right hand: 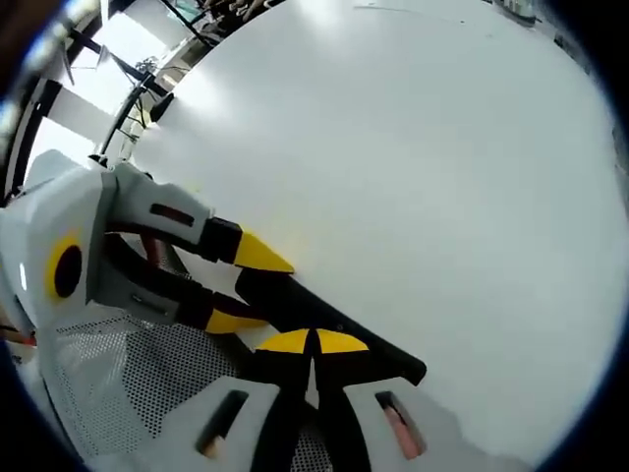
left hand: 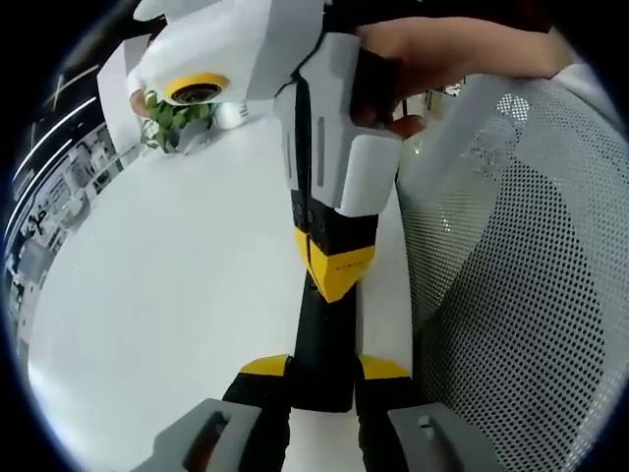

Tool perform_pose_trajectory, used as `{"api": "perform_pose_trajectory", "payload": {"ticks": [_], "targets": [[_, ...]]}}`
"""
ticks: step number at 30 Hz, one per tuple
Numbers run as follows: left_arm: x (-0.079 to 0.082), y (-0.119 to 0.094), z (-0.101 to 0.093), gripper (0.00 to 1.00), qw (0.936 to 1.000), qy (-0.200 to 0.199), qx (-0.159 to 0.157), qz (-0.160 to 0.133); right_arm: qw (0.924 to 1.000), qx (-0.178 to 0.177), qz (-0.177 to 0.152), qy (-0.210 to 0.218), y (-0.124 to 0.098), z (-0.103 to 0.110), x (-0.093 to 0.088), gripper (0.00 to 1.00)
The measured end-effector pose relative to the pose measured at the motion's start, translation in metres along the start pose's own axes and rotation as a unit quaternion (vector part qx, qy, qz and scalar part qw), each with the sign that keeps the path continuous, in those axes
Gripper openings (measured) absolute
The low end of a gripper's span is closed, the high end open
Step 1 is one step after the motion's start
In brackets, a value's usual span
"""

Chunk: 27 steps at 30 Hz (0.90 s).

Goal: Press the specified remote control buttons in sequence, fully releasing each button before pressing the next.

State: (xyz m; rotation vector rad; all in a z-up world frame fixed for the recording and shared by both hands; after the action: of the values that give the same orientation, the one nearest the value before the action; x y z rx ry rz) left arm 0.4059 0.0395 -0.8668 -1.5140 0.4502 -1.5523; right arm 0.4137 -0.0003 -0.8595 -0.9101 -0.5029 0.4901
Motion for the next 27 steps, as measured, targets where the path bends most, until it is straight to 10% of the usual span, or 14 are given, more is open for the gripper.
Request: {"api": "perform_pose_trajectory", "payload": {"ticks": [27], "targets": [[-0.0002,0.0008,-0.0001,0.25,1.0000,0.001,-0.002,0.004,0.9998,0.004,-0.012,0.012,0.0015,-0.0011,0.0027,0.00]]}}
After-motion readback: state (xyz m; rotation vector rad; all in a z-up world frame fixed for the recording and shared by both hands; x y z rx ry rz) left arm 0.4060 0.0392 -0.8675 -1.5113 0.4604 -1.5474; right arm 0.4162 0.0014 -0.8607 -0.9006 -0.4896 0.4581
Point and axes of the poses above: the point that each gripper's makers call its tool centre point, and the gripper's own axes: y roughly forward along the fingers, z roughly to its left, x roughly out of its top, the point moved 1 cm from there along -y, roughly backward along the fingers, and after that the axes turned 11 degrees about x, right-handed, at the moved point
